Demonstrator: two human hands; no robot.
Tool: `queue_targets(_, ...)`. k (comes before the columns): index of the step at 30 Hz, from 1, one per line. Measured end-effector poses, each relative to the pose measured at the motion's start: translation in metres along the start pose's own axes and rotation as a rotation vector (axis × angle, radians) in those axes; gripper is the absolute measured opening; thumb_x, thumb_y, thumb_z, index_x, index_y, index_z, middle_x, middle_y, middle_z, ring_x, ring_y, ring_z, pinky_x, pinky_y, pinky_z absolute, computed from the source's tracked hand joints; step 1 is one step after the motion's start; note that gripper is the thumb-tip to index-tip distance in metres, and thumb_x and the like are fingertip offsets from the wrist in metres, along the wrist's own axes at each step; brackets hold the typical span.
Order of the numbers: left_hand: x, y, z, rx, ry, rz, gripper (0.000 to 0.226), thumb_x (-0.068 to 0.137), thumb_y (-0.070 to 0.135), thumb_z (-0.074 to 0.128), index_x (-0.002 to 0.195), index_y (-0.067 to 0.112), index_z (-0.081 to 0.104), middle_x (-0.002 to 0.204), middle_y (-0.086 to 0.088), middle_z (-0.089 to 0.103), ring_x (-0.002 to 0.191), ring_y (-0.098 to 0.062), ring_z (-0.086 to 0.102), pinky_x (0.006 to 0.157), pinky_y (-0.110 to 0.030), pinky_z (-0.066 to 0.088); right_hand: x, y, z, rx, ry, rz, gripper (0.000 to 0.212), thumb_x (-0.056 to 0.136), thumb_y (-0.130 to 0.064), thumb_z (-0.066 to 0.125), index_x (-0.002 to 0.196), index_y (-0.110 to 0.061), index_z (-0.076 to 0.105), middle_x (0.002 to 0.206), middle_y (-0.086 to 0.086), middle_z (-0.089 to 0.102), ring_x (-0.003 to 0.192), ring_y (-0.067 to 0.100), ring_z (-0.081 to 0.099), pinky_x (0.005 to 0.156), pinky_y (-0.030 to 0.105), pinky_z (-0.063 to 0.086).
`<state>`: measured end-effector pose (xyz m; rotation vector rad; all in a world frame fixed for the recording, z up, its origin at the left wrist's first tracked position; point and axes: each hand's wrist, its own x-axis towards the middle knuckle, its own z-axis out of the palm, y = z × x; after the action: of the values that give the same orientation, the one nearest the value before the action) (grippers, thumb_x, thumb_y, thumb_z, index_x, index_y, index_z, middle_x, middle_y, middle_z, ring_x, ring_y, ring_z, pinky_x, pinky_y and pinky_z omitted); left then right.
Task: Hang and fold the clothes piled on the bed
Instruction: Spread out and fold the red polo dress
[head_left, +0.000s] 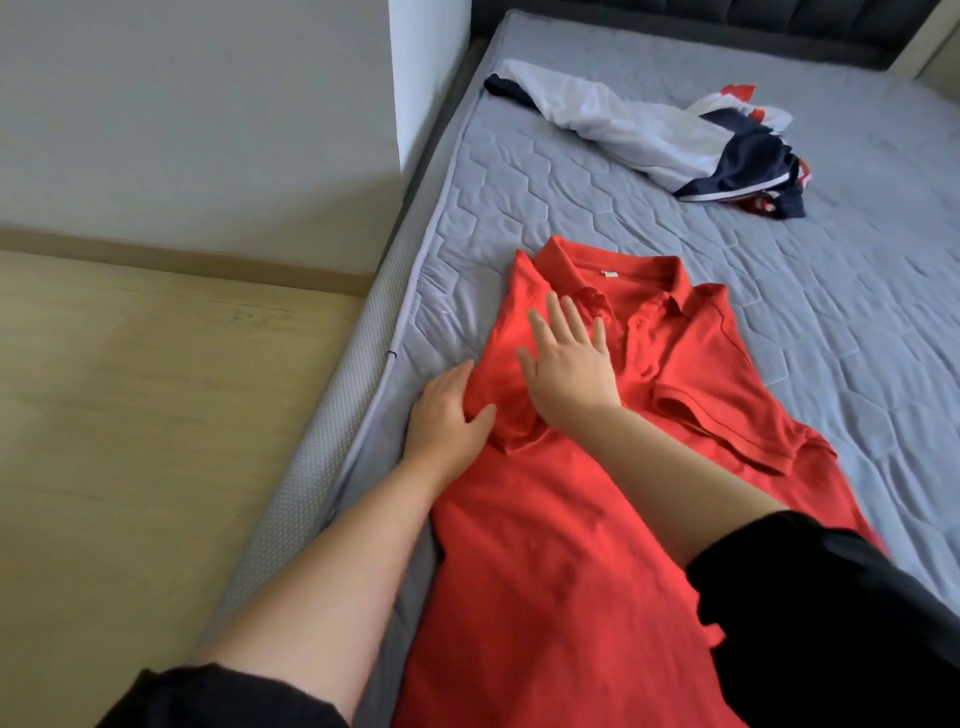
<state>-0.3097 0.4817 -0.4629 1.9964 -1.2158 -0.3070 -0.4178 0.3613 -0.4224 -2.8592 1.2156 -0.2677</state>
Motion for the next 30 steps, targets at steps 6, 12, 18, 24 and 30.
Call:
queue_targets(6,-0.007,-0.003,-0.020,-0.244,-0.066,-0.342,0.049,0.079,0.015,0.070,0.125,0.014,0.054,0.109,-0.003,0.063,0.102,-0.019,0.060,0.083,-0.023,0.040,-0.055,0.009,0.018,-0.051,-0.222,-0.012,0.062,0.099,-0.051,0.025,0.153,-0.025,0.009,0.161,0.000,0.005,0.148,0.018,0.002,0.117,0.046,0.001)
queue_targets(12,-0.051,0.003,-0.046,-0.752,-0.345,-0.684,0.019,0.082,0.015,0.072,0.099,0.013,0.064,0.089,-0.005,0.073,0.070,-0.012,0.069,0.058,-0.024,0.055,-0.080,-0.001,0.013,0.017,-0.261,0.057,0.064,0.099,-0.047,0.027,0.153,-0.020,0.005,0.161,0.002,0.000,0.148,0.018,-0.001,0.118,0.043,0.001)
queue_targets(18,-0.102,0.021,-0.058,-0.800,-0.627,-0.817,0.008,0.083,0.003,0.068,0.090,0.006,0.066,0.073,-0.005,0.071,0.058,-0.012,0.067,0.058,-0.024,0.057,-0.100,-0.007,0.005,0.033,-0.259,0.077,0.065,0.099,-0.043,0.030,0.153,-0.015,0.008,0.161,0.004,0.003,0.148,0.020,0.002,0.118,0.045,0.007)
queue_targets(24,-0.141,0.020,-0.079,-0.736,-0.683,-0.874,0.008,0.085,0.010,0.069,0.084,0.011,0.061,0.054,0.002,0.065,0.034,-0.004,0.050,0.037,-0.014,0.041,-0.116,-0.008,0.000,0.071,-0.208,0.096,0.061,0.098,-0.038,0.033,0.152,-0.014,0.016,0.161,0.005,0.008,0.148,0.020,0.005,0.118,0.044,0.008)
queue_targets(30,-0.155,0.025,-0.087,-0.767,-0.765,-0.853,0.005,0.087,0.013,0.065,0.092,0.011,0.066,0.080,-0.003,0.072,0.068,-0.012,0.066,0.067,-0.027,0.056,-0.122,-0.022,-0.007,0.104,-0.127,0.110,0.059,0.097,-0.033,0.040,0.149,-0.011,0.023,0.160,0.011,0.010,0.147,0.025,0.007,0.117,0.046,0.009)
